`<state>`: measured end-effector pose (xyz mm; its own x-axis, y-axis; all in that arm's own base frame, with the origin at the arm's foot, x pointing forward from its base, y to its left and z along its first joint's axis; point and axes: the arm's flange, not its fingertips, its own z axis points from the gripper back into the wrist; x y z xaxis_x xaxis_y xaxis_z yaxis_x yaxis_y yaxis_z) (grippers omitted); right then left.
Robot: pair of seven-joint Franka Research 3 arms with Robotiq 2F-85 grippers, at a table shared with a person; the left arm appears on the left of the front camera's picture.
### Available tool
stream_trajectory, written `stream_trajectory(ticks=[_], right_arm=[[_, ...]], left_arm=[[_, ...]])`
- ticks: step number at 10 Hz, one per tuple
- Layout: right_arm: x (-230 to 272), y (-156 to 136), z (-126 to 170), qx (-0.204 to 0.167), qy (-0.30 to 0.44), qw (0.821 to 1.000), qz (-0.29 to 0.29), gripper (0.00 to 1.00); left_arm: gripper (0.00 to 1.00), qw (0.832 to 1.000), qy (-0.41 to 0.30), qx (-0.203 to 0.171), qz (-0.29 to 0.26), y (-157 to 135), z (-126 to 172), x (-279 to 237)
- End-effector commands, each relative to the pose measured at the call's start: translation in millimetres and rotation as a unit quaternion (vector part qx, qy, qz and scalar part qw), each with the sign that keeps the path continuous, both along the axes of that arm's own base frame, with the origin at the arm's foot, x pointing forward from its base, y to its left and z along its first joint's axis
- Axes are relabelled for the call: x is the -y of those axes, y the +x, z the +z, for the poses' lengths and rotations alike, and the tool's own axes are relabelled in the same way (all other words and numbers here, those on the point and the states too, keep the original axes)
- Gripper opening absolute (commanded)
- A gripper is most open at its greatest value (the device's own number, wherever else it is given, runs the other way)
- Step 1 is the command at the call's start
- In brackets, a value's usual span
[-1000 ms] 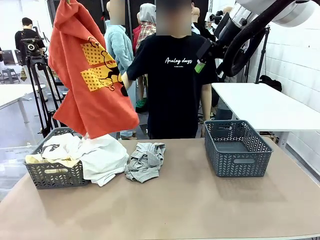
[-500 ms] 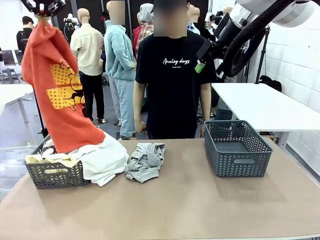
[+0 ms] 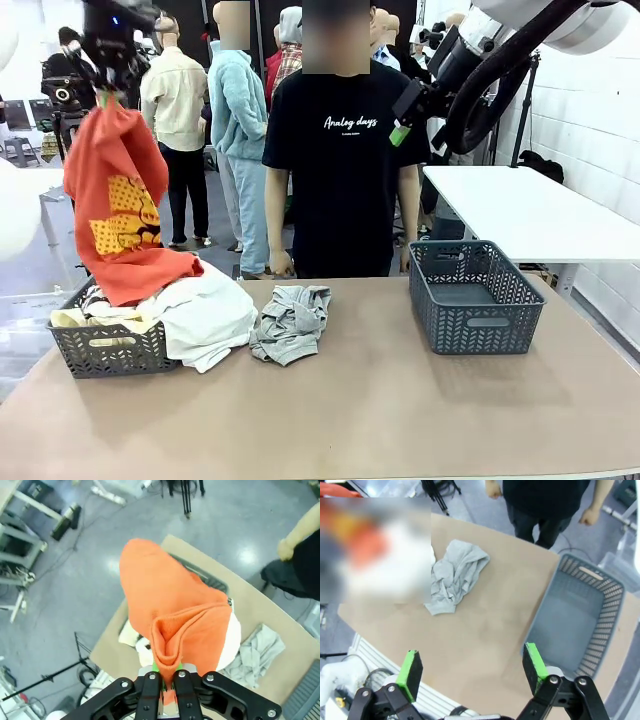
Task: Sort the tops and bottoms.
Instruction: Sort the clothes according to human instructions.
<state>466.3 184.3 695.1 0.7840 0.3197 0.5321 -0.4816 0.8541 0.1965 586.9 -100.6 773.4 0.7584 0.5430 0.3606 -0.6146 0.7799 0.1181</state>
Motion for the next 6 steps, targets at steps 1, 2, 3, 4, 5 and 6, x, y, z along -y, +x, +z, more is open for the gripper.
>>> stream_trajectory(ticks=[1,2,3,4,5,6], right_arm=[[0,-4,-4,-0.002,-0.002,1.0,-0.006,1.0],[0,-4,-4,-0.002,-0.002,1.0,-0.006,1.0],[0,-4,-4,-0.002,-0.002,1.0,-0.006,1.0],[0,-4,-4,-0.002,-0.002,1.0,-0.006,1.0],[0,-4,-4,-0.002,-0.002,1.0,-0.006,1.0],[0,-4,-4,-0.002,-0.002,1.0,-0.006,1.0]], left_arm=[[0.0,0.995,-0.099,-0.005,-0.008,-101,-137,-42],[0.0,0.995,-0.096,-0.028,0.002,-105,-137,-47],[0.0,0.999,-0.042,-0.017,-0.004,12,-16,-6],[0.0,0.999,-0.042,-0.017,-0.004,12,-16,-6],[0.0,0.999,-0.042,-0.017,-0.004,12,-16,-6],[0.0,0.999,-0.042,-0.017,-0.004,12,-16,-6]])
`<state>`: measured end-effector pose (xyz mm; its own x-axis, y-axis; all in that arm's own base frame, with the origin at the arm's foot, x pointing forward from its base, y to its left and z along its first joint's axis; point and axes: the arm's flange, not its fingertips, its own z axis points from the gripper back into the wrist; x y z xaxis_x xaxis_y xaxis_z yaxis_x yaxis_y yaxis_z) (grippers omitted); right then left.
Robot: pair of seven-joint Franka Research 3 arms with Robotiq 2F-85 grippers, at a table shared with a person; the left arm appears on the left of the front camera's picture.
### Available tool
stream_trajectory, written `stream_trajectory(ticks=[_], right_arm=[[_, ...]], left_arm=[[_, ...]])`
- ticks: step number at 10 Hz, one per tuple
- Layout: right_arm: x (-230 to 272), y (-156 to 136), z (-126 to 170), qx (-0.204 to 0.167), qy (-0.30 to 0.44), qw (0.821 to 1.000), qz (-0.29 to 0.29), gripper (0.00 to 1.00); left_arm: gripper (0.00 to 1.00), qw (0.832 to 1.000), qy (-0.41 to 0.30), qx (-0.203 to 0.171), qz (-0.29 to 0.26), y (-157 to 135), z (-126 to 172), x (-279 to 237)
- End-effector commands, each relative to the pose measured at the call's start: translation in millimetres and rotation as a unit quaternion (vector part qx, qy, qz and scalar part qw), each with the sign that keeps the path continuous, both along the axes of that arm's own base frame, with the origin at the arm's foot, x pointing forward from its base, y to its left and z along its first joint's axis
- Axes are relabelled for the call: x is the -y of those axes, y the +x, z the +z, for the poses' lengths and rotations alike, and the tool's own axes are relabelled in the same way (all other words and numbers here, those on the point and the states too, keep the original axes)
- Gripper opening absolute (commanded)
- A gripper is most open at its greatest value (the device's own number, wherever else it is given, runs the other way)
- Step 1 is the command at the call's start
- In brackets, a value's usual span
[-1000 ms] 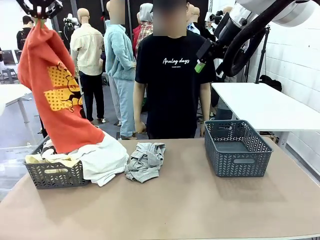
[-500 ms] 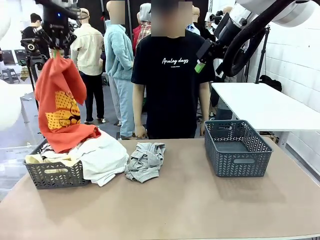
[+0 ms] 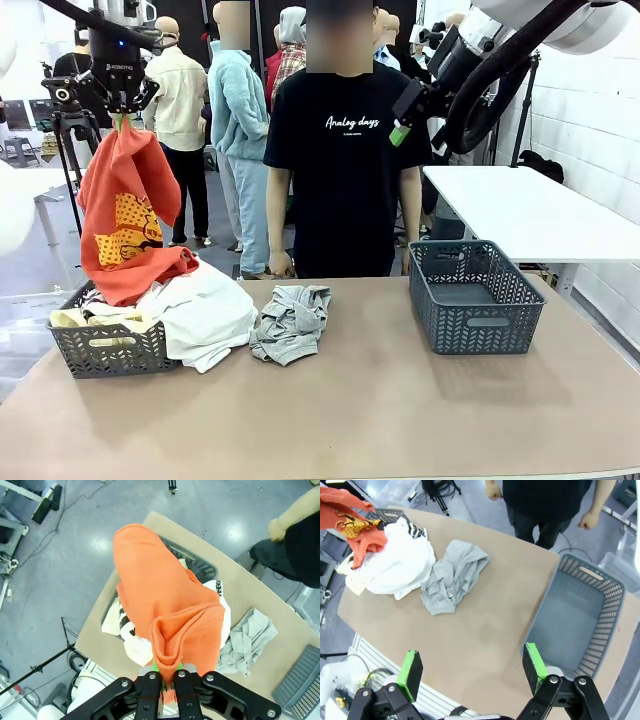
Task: Sort the tops and bottoms.
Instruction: Sort the clothes according to human instructions.
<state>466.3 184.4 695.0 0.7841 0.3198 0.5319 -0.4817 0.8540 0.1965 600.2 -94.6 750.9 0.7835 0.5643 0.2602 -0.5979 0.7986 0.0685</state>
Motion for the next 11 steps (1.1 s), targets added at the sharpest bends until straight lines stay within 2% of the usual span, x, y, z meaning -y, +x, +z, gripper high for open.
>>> stream_trajectory(ticks=[1,2,3,4,6,7,9,10,11], right_arm=[[0,-4,-4,-0.002,-0.002,1.0,-0.006,1.0],[0,-4,-4,-0.002,-0.002,1.0,-0.006,1.0],[0,-4,-4,-0.002,-0.002,1.0,-0.006,1.0],[0,-4,-4,-0.002,-0.002,1.0,-0.006,1.0],[0,-4,-4,-0.002,-0.002,1.0,-0.006,1.0],[0,-4,-4,-0.002,-0.002,1.0,-0.006,1.0],[0,-4,-4,-0.002,-0.002,1.0,-0.006,1.0],[0,-4,-4,-0.002,-0.002,1.0,-0.006,1.0],[0,-4,-4,-0.002,-0.002,1.0,-0.006,1.0]], left_arm=[[0.0,1.0,-0.006,-0.003,0.001,2,-2,-3],[0.0,0.998,-0.043,-0.052,-0.003,13,-34,-4],[0.0,0.989,-0.096,-0.108,0.028,12,-77,-16],[0.0,0.979,-0.123,-0.148,0.07,2,-112,-30],[0.0,0.958,-0.166,-0.196,0.127,-24,-164,-43],[0.0,0.953,-0.154,-0.203,0.162,-32,-186,-54],[0.0,0.945,-0.173,-0.201,0.193,-36,-219,-68],[0.0,0.944,-0.168,-0.206,0.193,-42,-235,-67],[0.0,0.953,-0.138,-0.189,0.192,-48,-252,-65]])
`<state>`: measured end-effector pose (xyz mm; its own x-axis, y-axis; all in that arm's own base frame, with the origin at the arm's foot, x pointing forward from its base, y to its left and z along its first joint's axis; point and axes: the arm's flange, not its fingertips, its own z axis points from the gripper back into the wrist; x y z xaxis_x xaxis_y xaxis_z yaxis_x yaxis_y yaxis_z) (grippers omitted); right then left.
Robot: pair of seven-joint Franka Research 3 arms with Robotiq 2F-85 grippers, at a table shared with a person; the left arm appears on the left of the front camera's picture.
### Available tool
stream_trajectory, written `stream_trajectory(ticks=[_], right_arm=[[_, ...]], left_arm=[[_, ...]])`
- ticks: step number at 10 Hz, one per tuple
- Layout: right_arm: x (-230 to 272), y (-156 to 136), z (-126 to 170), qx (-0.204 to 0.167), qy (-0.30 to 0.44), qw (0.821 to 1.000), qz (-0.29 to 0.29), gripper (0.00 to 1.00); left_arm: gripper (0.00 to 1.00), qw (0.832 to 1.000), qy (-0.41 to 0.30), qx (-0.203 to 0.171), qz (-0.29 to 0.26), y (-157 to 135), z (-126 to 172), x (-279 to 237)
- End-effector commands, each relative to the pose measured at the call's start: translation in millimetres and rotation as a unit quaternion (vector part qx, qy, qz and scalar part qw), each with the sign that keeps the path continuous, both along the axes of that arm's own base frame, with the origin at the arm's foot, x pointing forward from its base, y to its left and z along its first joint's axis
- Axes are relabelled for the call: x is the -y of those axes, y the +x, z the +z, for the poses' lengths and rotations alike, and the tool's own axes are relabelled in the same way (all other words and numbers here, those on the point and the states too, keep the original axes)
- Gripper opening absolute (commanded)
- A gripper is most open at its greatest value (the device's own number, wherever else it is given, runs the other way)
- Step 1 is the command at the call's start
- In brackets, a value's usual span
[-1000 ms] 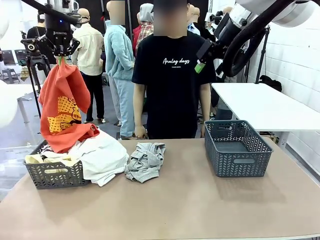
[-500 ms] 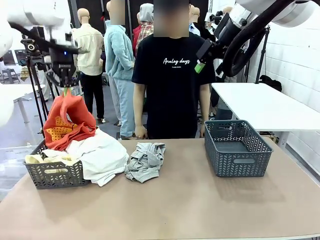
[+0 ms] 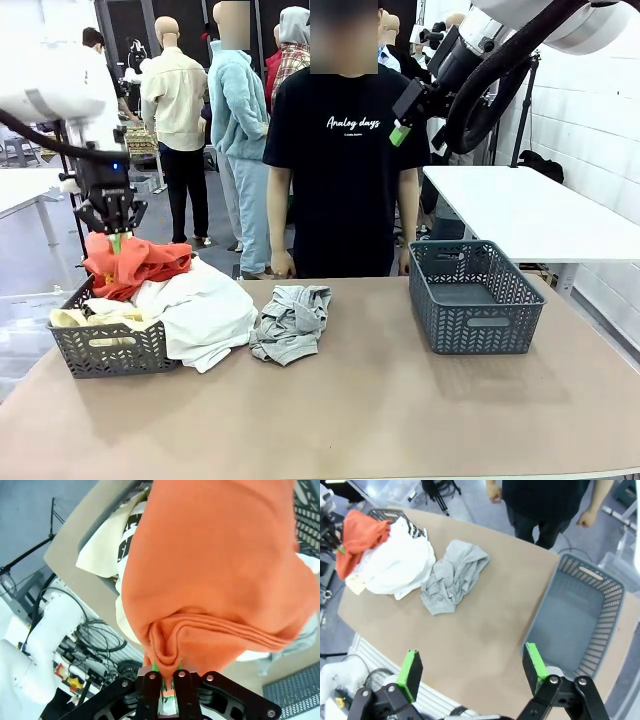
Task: Sort the tops and bottoms.
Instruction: Sort the clothes according to human instructions.
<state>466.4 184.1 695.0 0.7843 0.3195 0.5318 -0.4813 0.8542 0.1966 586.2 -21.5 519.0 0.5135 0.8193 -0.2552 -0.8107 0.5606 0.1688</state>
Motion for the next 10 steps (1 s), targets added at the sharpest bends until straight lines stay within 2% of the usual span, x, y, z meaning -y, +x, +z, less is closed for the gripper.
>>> stream_trajectory(ticks=[1,3,6,9,10], right_arm=[[0,-4,-4,-0.002,-0.002,1.0,-0.006,1.0],[0,-4,-4,-0.002,-0.002,1.0,-0.006,1.0],[0,-4,-4,-0.002,-0.002,1.0,-0.006,1.0],[0,-4,-4,-0.002,-0.002,1.0,-0.006,1.0],[0,-4,-4,-0.002,-0.002,1.0,-0.006,1.0]], left_arm=[[0.0,0.997,0.055,0.043,0.013,-38,-40,9],[0.0,0.993,0.085,0.075,0.034,-40,-50,7],[0.0,0.984,0.103,0.132,0.054,-29,-24,-4],[0.0,0.985,0.092,0.134,0.052,-29,-22,-1],[0.15,0.985,0.087,0.136,0.052,-30,-20,1]])
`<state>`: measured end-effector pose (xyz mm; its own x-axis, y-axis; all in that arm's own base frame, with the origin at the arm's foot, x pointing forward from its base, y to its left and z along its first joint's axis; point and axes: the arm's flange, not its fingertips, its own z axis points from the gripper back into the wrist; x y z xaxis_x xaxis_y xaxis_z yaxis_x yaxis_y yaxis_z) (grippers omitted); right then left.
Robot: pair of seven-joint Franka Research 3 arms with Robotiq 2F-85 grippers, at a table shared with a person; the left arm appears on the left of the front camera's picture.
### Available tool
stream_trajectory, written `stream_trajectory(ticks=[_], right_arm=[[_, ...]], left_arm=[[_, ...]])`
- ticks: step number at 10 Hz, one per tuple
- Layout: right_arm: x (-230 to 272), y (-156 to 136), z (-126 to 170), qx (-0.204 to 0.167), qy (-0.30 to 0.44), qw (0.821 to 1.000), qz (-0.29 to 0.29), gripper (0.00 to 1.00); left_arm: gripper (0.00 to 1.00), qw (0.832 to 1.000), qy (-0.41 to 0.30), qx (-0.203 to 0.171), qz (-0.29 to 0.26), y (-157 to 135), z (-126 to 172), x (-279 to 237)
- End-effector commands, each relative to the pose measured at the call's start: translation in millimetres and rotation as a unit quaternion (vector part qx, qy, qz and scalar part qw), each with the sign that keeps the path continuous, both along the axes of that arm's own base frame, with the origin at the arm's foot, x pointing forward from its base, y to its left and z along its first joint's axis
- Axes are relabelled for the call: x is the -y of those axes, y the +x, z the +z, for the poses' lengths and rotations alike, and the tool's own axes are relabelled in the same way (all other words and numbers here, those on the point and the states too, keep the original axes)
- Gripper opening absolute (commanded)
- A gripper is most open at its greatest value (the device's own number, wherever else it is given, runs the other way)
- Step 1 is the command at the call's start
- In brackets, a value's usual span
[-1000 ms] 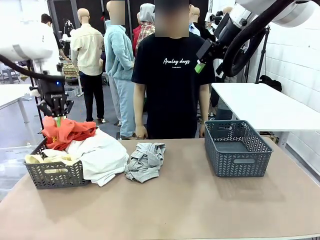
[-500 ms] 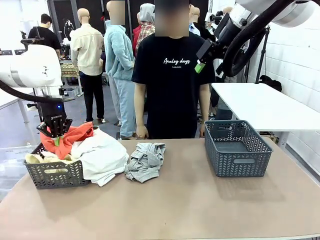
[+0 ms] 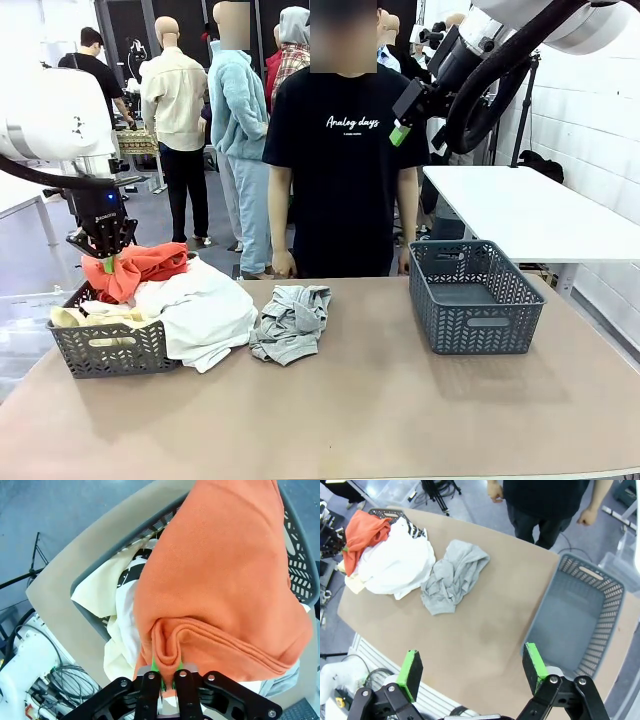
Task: Sort the tops and bottoms.
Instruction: Sort the clothes according to human instructions.
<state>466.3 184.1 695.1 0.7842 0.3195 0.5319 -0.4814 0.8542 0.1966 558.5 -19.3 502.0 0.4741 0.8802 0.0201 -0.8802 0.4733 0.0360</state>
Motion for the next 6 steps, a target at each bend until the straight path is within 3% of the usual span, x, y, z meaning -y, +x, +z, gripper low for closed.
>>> stream_trajectory(ticks=[1,4,5,6], right_arm=[[0,-4,-4,-0.002,-0.002,1.0,-0.006,1.0],[0,-4,-4,-0.002,-0.002,1.0,-0.006,1.0],[0,-4,-4,-0.002,-0.002,1.0,-0.006,1.0],[0,-4,-4,-0.002,-0.002,1.0,-0.006,1.0]], left_arm=[[0.34,1.0,0.003,0.013,0.007,-2,0,3],[0.92,1.0,0.007,0.027,0.0,-3,13,5],[1.0,0.999,0.017,0.03,-0.001,-4,19,5],[1.0,0.999,0.009,0.035,0.005,-5,27,4]])
